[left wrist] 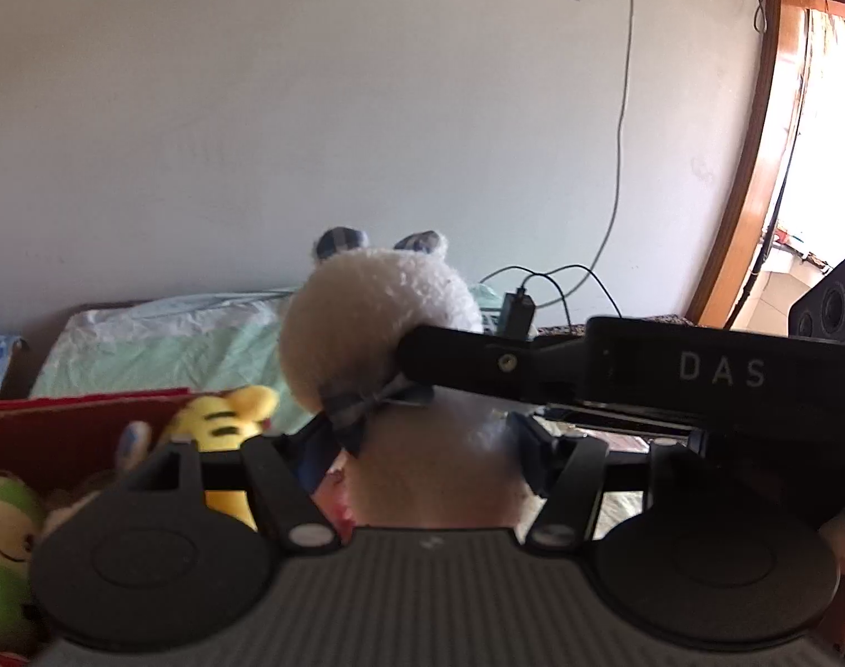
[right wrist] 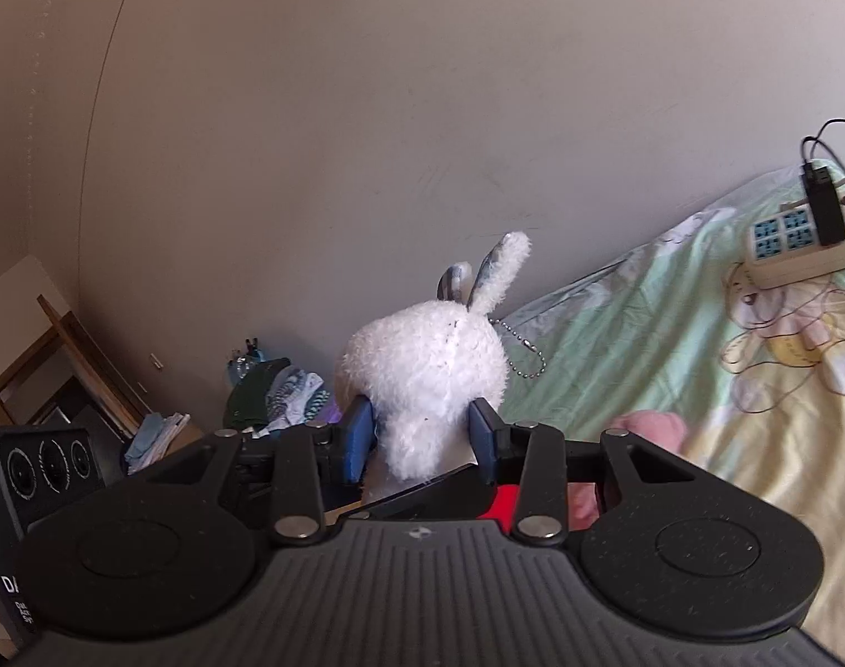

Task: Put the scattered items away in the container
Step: 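Lift the white bunny with both grippers and carry it over the red box, then lower the white bunny into the red box beside the other plushes with both grippers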

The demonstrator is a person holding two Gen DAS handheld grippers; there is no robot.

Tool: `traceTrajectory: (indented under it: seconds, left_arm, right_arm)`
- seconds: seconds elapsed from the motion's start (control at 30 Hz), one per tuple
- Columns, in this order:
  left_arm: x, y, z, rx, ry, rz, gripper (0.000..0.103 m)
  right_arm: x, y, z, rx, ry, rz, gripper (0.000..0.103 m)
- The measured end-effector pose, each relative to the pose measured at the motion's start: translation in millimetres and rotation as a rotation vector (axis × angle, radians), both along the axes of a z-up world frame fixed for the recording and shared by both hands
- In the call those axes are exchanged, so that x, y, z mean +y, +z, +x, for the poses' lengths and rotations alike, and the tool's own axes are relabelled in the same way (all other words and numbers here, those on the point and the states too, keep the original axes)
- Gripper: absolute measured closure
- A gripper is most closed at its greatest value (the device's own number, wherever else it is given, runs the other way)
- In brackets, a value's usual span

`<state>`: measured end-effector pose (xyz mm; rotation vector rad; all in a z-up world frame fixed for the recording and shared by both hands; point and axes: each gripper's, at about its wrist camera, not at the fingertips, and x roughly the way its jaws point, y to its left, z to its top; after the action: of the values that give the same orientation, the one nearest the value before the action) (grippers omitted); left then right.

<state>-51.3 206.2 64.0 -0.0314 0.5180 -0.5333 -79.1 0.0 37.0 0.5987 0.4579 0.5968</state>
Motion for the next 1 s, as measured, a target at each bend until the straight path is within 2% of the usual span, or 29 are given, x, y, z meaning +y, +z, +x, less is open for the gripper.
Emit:
traceTrajectory:
  seconds: [0.27, 0.47, 0.6, 0.77, 0.83, 1.0]
  left_arm:
    - [125.9, 6.0, -6.5, -0.005, 0.125, 0.049, 0.040]
    - [189.9, -14.5, 2.5, 0.075, 0.157, 0.063, 0.040]
    - [201.4, -35.5, 14.3, 0.124, 0.124, 0.100, 0.040]
    - [202.0, -58.9, 25.1, 0.227, 0.046, 0.054, 0.040]
    - [195.6, -62.8, 27.4, 0.231, 0.011, 0.063, 0.040]
    - [182.9, -73.2, 43.3, 0.246, -0.039, 0.094, 0.040]
  right_arm:
    - [126.4, -2.7, 18.3, 0.011, 0.117, 0.036, 0.062]
    - [197.1, -18.2, 20.2, 0.063, 0.130, -0.013, 0.062]
    - [214.0, -35.1, 26.8, 0.159, 0.116, -0.048, 0.063]
    - [210.3, -47.0, 25.2, 0.272, 0.064, -0.147, 0.067]
    - [205.8, -47.9, 20.9, 0.279, 0.040, -0.164, 0.068]
    - [216.9, -39.8, 15.2, 0.207, -0.002, -0.342, 0.068]
